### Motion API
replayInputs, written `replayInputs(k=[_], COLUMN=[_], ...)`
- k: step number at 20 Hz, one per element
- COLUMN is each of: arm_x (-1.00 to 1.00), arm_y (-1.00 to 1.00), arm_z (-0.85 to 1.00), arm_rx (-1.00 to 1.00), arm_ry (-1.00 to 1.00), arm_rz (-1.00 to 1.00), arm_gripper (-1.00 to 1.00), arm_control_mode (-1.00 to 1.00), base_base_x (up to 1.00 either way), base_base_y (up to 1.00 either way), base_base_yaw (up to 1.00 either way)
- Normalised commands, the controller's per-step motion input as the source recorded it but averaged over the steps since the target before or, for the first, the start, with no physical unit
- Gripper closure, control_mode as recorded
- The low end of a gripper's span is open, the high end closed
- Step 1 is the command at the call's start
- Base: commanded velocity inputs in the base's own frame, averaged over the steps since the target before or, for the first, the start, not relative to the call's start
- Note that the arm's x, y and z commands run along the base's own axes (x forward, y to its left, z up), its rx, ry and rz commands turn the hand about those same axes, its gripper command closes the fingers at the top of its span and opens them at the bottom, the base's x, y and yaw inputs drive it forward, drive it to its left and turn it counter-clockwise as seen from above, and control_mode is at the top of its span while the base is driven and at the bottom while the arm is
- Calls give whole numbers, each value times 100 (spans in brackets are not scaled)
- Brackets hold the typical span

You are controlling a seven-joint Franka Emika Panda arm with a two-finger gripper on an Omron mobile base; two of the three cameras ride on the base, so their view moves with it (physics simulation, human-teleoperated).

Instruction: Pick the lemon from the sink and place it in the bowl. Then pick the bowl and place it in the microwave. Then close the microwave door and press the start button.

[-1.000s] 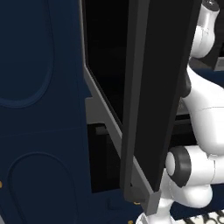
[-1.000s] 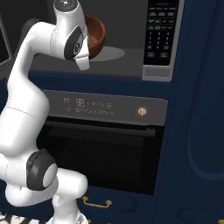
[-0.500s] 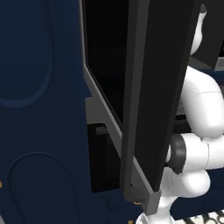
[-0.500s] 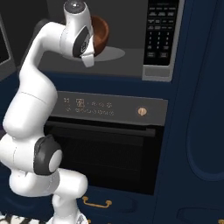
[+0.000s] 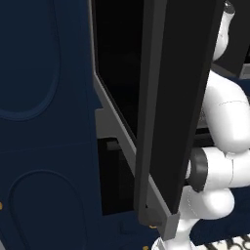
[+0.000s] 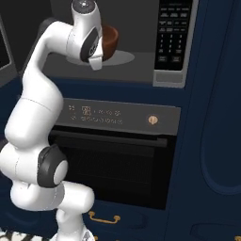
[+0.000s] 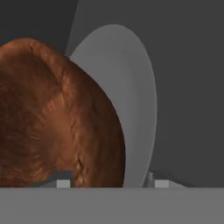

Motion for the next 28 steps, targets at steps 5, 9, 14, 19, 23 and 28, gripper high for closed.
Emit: replayInputs(k=[5,9,14,19,23,28], arm_x=[-63,-63,-58,-12,-1,0], arm_y=[0,0,-6,-9,-8,-10], arm_z=[12,-4,-14,-12,1,-2], arm_rx=[4,0,-4,-33,-42,-42], arm_ry=[-29,-18,-14,-11,-17,-13], arm_rz=[1,0,0,0,-7,-15], arm_gripper=[-100,-100,-100,-100,-100,-100], arm_control_mode=[-100,-100,-100,-100,-100,-100], base_base_x=[0,0,0,0,0,0], base_base_y=[0,0,0,0,0,0], base_base_yaw=[0,0,0,0,0,0])
